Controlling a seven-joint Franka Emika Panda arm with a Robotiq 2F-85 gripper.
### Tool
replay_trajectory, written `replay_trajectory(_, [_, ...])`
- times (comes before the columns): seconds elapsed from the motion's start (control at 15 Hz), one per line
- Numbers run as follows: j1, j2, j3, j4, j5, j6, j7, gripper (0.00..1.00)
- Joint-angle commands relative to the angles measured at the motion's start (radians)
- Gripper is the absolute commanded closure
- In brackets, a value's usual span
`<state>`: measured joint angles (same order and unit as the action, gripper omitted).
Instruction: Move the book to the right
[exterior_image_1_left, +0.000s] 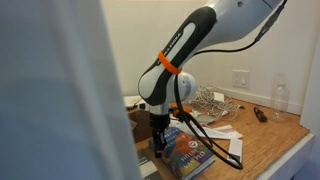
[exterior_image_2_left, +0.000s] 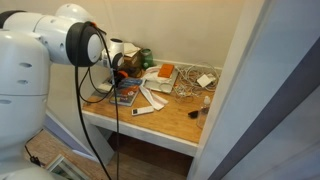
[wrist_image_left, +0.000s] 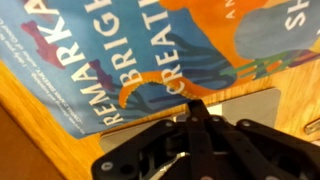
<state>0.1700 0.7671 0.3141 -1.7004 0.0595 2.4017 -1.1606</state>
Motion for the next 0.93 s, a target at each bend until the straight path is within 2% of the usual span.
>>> replay_trajectory(0.0, [-0.005, -0.041, -0.005, -0.036, -0.026, -0.005, 0.040, 1.00])
replay_trajectory(0.33, [-0.049, -0.160, 0.070, -0.081, 0.062, -0.055, 0.072, 1.00])
replay_trajectory(0.4, [-0.061, -0.198, 0.082, -0.097, 0.087, -0.073, 0.087, 0.74])
replay_trajectory(0.47, [-0.070, -0.245, 0.084, -0.121, 0.105, -0.088, 0.103, 0.73])
replay_trajectory(0.67, [-0.074, -0.369, 0.051, -0.174, 0.135, -0.182, 0.185, 0.53])
replay_trajectory(0.87, [-0.061, -0.502, -0.015, -0.250, 0.095, -0.230, 0.329, 0.32])
